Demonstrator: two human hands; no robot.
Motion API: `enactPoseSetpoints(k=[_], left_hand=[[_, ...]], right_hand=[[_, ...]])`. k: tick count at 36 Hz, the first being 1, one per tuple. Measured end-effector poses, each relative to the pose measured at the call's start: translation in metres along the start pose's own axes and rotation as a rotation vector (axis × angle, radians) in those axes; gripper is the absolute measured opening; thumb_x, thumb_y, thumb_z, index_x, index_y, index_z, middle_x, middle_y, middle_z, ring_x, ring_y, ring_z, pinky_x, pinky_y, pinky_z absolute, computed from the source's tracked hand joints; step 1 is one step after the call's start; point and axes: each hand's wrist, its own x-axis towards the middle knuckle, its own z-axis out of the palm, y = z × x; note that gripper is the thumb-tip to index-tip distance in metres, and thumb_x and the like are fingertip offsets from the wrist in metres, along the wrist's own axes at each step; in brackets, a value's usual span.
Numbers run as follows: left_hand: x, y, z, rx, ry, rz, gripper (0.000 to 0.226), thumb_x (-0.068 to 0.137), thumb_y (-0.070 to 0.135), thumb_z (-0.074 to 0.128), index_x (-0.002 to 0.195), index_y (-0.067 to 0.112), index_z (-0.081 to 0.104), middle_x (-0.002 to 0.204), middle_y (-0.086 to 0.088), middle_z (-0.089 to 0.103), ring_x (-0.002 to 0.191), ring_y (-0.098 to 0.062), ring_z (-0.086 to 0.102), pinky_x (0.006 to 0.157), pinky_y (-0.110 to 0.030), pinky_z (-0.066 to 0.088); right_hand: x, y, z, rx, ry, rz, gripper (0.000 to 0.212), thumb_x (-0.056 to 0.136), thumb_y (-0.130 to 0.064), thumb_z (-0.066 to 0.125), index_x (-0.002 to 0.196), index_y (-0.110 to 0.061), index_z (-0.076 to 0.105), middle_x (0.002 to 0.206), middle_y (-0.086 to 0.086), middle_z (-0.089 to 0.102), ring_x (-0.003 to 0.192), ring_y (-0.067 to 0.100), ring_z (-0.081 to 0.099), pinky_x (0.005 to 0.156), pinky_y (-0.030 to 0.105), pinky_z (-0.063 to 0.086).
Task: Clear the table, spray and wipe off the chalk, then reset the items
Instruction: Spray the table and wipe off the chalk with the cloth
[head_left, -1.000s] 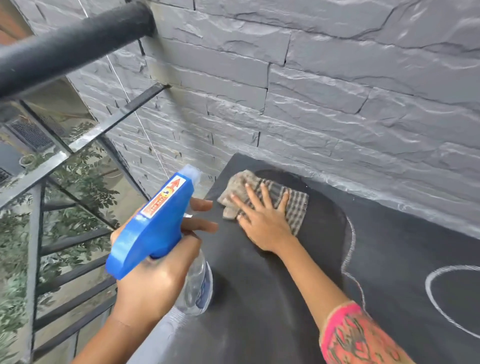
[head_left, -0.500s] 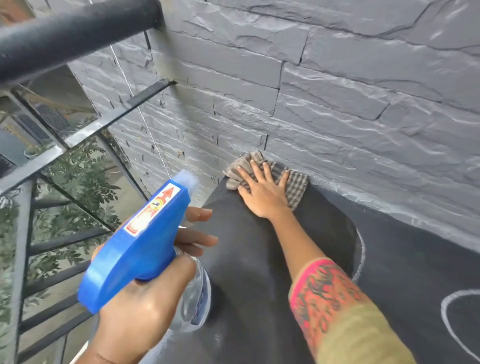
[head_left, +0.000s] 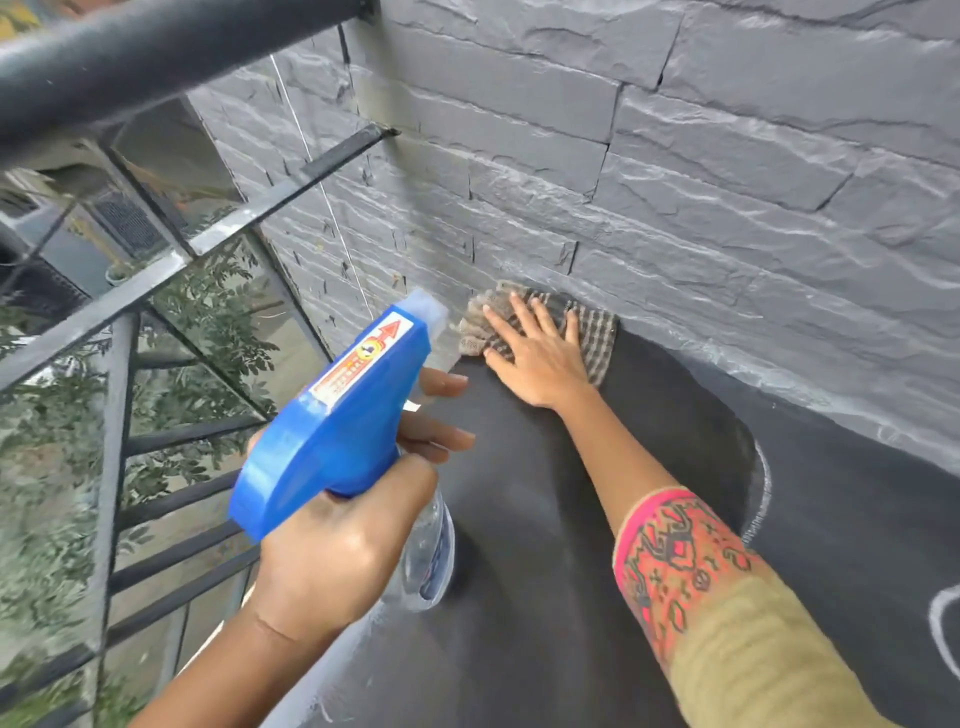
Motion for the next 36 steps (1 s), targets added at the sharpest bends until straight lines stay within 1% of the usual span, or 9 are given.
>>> enactPoseSetpoints(k=[6,9,15,19,22,26,29,32,36], left_hand=[[0.001,-0.002,0.000,-0.064,-0.045,-0.082,0.021,0.052,0.026,0.050,0.066,0.031,0.064,0.068,0.015,0.070,0.068,-0.002,0.066,0.072,-0.017,0.050],[0.000,-0.004,-0.002,-0.082,-0.051,-0.106,0.026,0.053,0.026,0.050,0.073,0.034,0.064,0.073,0.005,0.072,0.072,-0.014,0.069,0.075,-0.027,0.053],[0.002,-0.005,-0.003,-0.079,-0.059,-0.089,0.028,0.055,0.026,0.050,0.075,0.038,0.065,0.079,0.006,0.072,0.071,-0.014,0.070,0.075,-0.032,0.052],[0.002,-0.003,0.000,-0.123,-0.039,-0.123,0.030,0.058,0.010,0.053,0.084,0.023,0.063,0.091,-0.002,0.070,0.069,-0.010,0.069,0.070,-0.025,0.052],[0.001,-0.003,0.002,-0.124,-0.050,-0.125,0.035,0.061,0.003,0.048,0.089,0.019,0.062,0.089,-0.004,0.070,0.069,-0.004,0.069,0.066,-0.014,0.050],[0.002,-0.005,0.000,-0.093,-0.058,-0.115,0.037,0.061,0.007,0.048,0.088,0.029,0.062,0.089,-0.001,0.071,0.072,-0.003,0.069,0.069,-0.015,0.050],[0.000,-0.004,0.000,-0.082,-0.060,-0.100,0.034,0.061,0.010,0.050,0.088,0.028,0.062,0.089,-0.002,0.071,0.073,-0.002,0.069,0.071,-0.015,0.049],[0.001,-0.005,0.001,-0.077,-0.048,-0.107,0.029,0.056,0.025,0.049,0.082,0.029,0.061,0.084,0.003,0.071,0.073,0.001,0.068,0.071,-0.012,0.048],[0.000,-0.008,0.000,-0.081,-0.034,-0.092,0.026,0.056,0.026,0.049,0.079,0.028,0.061,0.078,0.013,0.072,0.074,-0.001,0.069,0.073,-0.015,0.048]], right_hand=[[0.009,0.002,-0.011,0.015,-0.009,0.084,0.056,0.097,-0.053,0.022,0.149,-0.039,0.008,0.160,-0.003,0.000,0.146,0.021,0.000,0.114,0.055,-0.003],[-0.012,0.008,-0.013,0.046,0.007,0.123,0.053,0.098,-0.049,0.021,0.148,-0.040,0.008,0.160,-0.003,0.000,0.146,0.019,-0.002,0.115,0.055,-0.006],[-0.080,0.059,-0.013,0.051,0.036,0.284,0.051,0.097,-0.047,0.022,0.146,-0.045,0.008,0.159,-0.007,0.002,0.146,0.016,-0.002,0.115,0.054,-0.007],[-0.129,0.086,-0.014,0.052,0.041,0.513,0.051,0.098,-0.047,0.019,0.147,-0.044,0.006,0.159,-0.008,-0.001,0.146,0.016,-0.005,0.115,0.054,-0.009],[-0.143,0.076,-0.012,0.051,0.005,0.580,0.052,0.098,-0.048,0.018,0.146,-0.043,-0.002,0.159,-0.006,-0.008,0.145,0.020,-0.011,0.112,0.057,-0.014],[-0.146,0.041,-0.006,0.043,-0.042,0.500,0.053,0.098,-0.047,0.016,0.144,-0.046,-0.009,0.157,-0.006,-0.015,0.145,0.024,-0.015,0.110,0.061,-0.015],[-0.156,0.004,0.006,0.012,-0.009,0.292,0.054,0.095,-0.047,0.017,0.143,-0.050,-0.007,0.154,-0.011,-0.019,0.144,0.021,-0.017,0.106,0.056,-0.025],[-0.169,-0.023,0.018,-0.047,-0.046,0.023,0.056,0.089,-0.052,0.011,0.143,-0.052,-0.007,0.152,-0.014,-0.021,0.143,0.019,-0.020,0.102,0.051,-0.032],[-0.147,-0.005,0.013,-0.070,-0.034,-0.075,0.056,0.088,-0.055,0.010,0.143,-0.052,-0.001,0.158,-0.012,-0.007,0.146,0.020,-0.010,0.107,0.054,-0.021]])
